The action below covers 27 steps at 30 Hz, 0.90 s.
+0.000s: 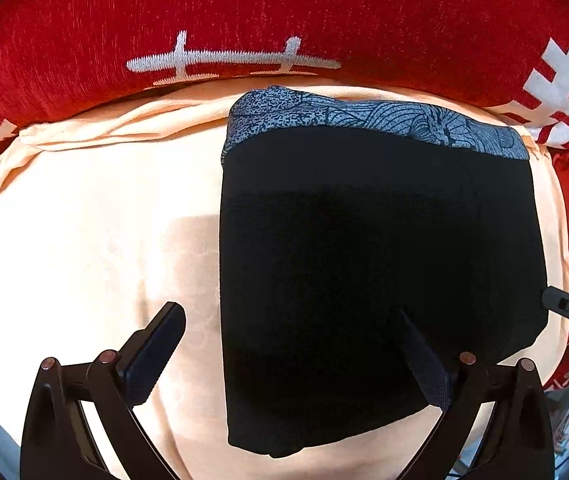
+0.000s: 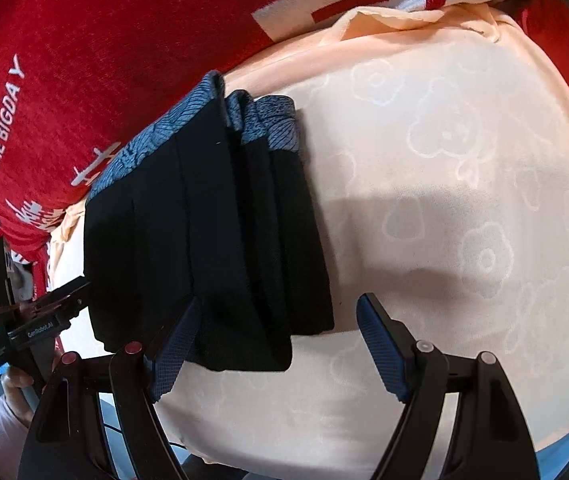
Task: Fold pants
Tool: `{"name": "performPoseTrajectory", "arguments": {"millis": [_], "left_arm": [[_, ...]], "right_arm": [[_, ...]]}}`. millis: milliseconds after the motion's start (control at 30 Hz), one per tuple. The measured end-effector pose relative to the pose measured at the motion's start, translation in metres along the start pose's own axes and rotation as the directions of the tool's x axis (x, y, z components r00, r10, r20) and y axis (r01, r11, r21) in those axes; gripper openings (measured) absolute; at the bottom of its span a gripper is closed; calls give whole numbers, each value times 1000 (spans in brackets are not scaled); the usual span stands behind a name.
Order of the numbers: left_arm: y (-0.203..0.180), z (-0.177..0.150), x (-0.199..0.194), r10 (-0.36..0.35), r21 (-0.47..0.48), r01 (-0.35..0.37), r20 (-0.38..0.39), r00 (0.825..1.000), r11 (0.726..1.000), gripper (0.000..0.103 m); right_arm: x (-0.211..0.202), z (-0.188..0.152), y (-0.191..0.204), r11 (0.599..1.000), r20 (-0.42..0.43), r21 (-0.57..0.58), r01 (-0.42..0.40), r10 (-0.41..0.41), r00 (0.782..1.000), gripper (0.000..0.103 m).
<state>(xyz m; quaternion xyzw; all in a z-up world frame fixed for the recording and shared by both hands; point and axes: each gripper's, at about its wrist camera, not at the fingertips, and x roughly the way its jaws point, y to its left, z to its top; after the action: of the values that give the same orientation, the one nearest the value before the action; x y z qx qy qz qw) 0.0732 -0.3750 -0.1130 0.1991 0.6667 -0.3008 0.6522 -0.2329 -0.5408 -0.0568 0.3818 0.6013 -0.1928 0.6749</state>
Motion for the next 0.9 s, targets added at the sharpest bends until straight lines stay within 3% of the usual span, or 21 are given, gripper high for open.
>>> {"name": "performPoseTrajectory", "arguments": {"millis": [167, 267, 400, 500, 800, 900], "left_arm": [[8, 10, 1, -38, 6, 38, 1, 999, 999, 103], [19, 22, 7, -130, -23, 129, -19, 991, 991, 103], [33, 31, 22, -250, -42, 248, -53, 967, 968, 103], [33, 35, 30, -283, -33, 282, -55, 957, 959, 103], [45, 35, 55, -389, -104, 382, -58, 919, 918, 103], [45, 33, 51, -374, -104, 368, -51, 926, 924, 101]], "right_arm": [[4, 2, -4, 1000, -20, -8, -17, 17, 1000, 83], [8, 6, -10, 997, -43, -16, -69, 68, 997, 83], [22, 17, -18, 985, -88, -14, -170, 168, 982, 84], [28, 26, -19, 980, -95, -48, -193, 188, 978, 87], [55, 50, -23, 942, -140, -36, -333, 325, 935, 87], [57, 54, -26, 938, -139, -8, -346, 341, 930, 86]]}}
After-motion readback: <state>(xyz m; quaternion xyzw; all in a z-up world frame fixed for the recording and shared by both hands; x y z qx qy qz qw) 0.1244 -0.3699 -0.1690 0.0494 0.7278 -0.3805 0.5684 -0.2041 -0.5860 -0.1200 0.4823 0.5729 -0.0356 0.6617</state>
